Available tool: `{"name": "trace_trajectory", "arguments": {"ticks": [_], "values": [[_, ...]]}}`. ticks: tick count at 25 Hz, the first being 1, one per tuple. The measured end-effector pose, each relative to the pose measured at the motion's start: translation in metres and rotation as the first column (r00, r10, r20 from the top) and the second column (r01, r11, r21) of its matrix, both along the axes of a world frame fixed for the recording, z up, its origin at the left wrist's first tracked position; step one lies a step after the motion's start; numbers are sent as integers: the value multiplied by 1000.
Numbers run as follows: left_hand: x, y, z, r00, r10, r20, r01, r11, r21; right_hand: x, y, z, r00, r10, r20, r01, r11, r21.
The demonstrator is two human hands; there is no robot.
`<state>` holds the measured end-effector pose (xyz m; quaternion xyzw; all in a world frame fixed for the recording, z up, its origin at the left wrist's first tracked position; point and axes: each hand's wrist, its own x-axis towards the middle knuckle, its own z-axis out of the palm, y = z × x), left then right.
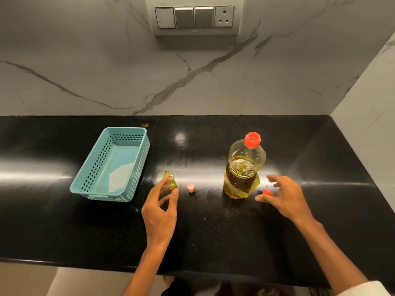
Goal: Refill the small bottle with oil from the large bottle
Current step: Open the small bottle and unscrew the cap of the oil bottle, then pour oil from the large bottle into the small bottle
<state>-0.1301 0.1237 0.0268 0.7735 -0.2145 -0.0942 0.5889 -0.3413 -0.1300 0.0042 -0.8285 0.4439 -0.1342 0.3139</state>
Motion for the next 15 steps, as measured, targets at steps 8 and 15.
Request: {"name": "trace_trajectory", "arguments": {"ticks": [8, 15], "values": [[67, -11, -39, 998, 42, -38, -30, 961, 274, 76, 69, 47, 846, -214, 489, 187, 977, 104], [108, -36, -48, 991, -124, -46, 132, 960, 247, 124, 66, 40, 680, -393, 619, 458, 887, 60]]}}
